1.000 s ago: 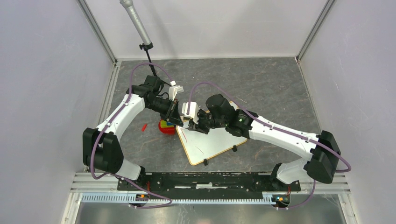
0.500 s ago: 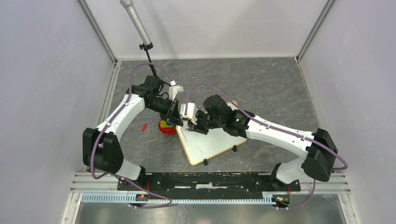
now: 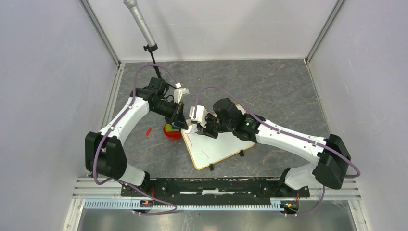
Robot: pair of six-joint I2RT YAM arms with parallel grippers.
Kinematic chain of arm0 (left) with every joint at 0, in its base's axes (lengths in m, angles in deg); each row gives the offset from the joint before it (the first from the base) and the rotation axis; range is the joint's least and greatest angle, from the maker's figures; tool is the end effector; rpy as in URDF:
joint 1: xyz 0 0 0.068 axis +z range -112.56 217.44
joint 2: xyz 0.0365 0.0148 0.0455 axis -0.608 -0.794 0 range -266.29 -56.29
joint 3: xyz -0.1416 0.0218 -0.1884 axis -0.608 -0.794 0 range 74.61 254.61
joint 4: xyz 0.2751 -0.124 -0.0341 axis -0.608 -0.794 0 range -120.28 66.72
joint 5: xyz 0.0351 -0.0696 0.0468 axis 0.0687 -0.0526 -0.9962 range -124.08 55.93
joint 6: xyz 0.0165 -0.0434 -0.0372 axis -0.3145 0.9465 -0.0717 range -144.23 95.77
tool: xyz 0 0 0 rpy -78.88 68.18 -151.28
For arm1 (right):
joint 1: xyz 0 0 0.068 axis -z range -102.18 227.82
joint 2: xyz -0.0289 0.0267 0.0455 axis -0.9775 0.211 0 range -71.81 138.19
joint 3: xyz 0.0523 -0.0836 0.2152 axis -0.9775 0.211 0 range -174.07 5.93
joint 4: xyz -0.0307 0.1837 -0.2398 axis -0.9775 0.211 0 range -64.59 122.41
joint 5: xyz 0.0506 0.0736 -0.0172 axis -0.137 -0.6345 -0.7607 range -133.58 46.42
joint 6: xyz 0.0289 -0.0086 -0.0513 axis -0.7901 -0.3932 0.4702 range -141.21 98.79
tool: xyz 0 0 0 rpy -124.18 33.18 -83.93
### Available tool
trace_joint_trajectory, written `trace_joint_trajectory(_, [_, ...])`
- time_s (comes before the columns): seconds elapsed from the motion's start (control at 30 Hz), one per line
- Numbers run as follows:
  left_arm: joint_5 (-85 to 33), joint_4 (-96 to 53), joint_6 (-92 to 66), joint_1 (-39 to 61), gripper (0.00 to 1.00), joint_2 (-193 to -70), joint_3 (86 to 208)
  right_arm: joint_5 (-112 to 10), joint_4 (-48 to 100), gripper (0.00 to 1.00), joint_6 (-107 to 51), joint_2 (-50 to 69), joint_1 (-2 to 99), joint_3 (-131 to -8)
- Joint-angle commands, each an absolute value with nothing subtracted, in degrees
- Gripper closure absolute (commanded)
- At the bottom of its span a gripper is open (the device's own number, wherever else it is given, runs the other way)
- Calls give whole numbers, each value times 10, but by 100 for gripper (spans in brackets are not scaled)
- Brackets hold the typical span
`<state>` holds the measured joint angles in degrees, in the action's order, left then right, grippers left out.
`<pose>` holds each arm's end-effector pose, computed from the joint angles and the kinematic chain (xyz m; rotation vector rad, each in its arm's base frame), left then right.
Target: Write a sentence on the whiteboard
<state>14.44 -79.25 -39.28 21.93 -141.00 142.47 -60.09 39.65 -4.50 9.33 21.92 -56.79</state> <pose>0.3036 -0.1181 0.2142 0.8600 2.4733 -1.1789 0.2008 0.3185 0.2402 -1.4376 1.6631 0.7014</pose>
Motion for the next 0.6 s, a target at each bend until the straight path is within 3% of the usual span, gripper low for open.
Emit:
trace_joint_trajectory(0.0, [143, -792, -400, 218, 98, -1395, 1430, -572, 392, 100, -42, 72, 241, -552])
trace_joint_trajectory(0.57, [142, -792, -399, 218, 98, -1400, 1434, -615, 407, 100, -46, 64, 226, -526])
